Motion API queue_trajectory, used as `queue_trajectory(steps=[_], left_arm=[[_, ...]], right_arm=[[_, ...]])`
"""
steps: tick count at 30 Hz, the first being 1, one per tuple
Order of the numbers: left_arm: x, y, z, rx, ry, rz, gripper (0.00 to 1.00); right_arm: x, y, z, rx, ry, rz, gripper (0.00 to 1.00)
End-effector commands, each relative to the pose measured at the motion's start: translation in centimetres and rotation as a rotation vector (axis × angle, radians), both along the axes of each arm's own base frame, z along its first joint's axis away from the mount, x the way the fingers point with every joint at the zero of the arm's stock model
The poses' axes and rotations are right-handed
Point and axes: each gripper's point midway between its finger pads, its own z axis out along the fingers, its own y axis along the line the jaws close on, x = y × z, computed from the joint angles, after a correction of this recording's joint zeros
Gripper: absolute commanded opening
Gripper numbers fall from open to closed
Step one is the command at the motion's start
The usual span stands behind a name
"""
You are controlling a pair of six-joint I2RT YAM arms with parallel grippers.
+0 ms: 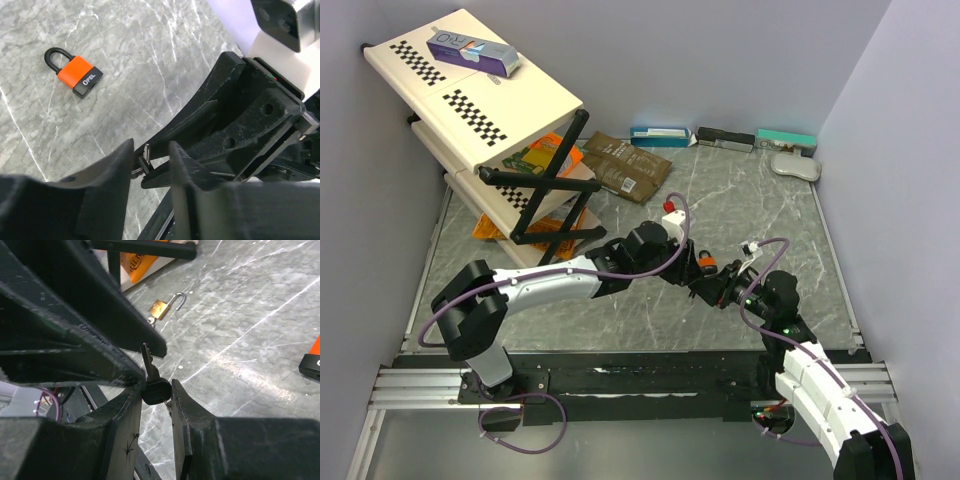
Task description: Unlock with the key
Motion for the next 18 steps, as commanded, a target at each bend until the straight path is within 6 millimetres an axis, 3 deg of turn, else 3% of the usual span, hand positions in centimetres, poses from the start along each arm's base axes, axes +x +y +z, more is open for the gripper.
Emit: queue_trajectory(steps=[1,6,10,12,16,18], left_arm=[[0.4,-0.9,1.6,0.004,-0.05,0.015,0.3],[0.1,-1.2,1.4,0.007,-0.046,0.005,0.21],[-0.2,-1.6,1.0,0.005,-0.029,-0.015,0.01],[-0.3,-1.6,0.7,0.011,-0.021,-0.015,0.01],[0.0,-1.3,1.2,-0.025,-0.026,-0.012,0.01],[-0.2,-1.0,1.4,-0.048,-0.017,-0.031,0.01]], right_arm=[[0.6,-0.1,2.1,-0.005,-0.087,-0.016,0.0],[0.8,-0.5,1.7,-0.023,-0.08,-0.041,0.0],[0.7,-0.4,1.7,-0.028,-0.074,-0.033,0.0],[0.7,-0.3,1.6,-0.025,-0.067,-0.024,0.01],[0.0,0.7,2.2,0.016,-0.076,0.05,0.46],[-0.7,1.2,2.6,0.03,-0.074,0.107,0.57]])
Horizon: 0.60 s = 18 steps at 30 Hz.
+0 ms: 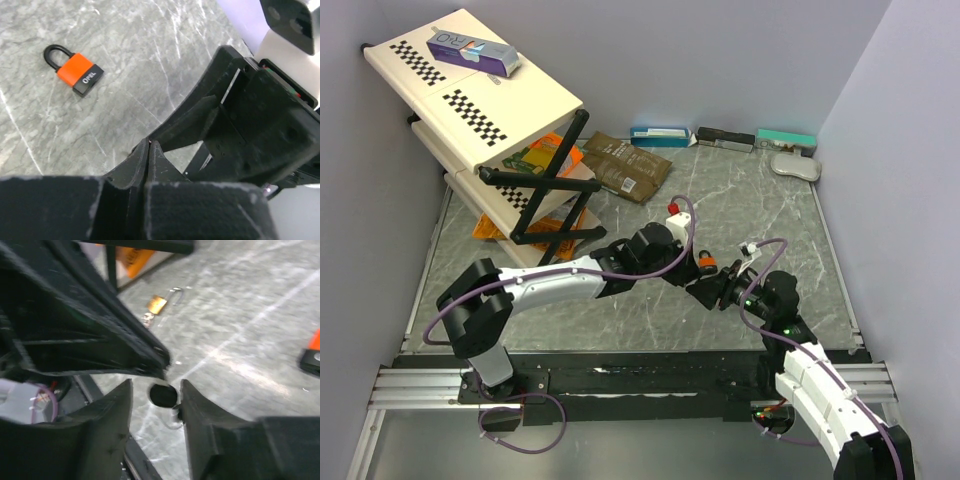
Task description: Unlock with the key
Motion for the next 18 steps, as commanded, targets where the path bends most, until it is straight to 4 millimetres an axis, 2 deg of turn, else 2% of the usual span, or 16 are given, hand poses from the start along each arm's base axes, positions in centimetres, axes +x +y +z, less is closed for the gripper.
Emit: queue_trajectory(steps=[1,2,3,5,7,14,18], left_arm=[[0.2,-0.1,2.6,-0.103,-0.009,-0.037,0.01],[-0.3,0.1,2.1,-0.109,0.011,-0.062,0.01],[0.3,0.3,3.0,-0.152,0.007,-0.058,0.01],[-0.7,0.9,3.3,-0.199,0.03,-0.118,0.01],[-0.5,1.8,4.4,-0.265,0.023,-0.138,0.01],[-2.3,3.4,6.6,-0.365,0.001,-0.292,0.01],[-3.1,3.9,7.3,-0.401,-0.009,-0.349,0.01]], right_arm=[[-0.6,1.6,3.8,0.064,-0.109,0.13,0.64],[-0.7,1.8,4.1,0.073,-0.115,0.149,0.66],[-1.2,2.1,4.2,0.088,-0.107,0.182,0.67],[-1.5,2.2,4.8,0.109,-0.128,0.206,0.69],[-2.1,2.4,5.6,0.141,-0.144,0.243,0.7],[-3.2,2.5,6.9,0.179,-0.157,0.3,0.7],[-3.3,2.6,6.8,0.174,-0.147,0.315,0.68]])
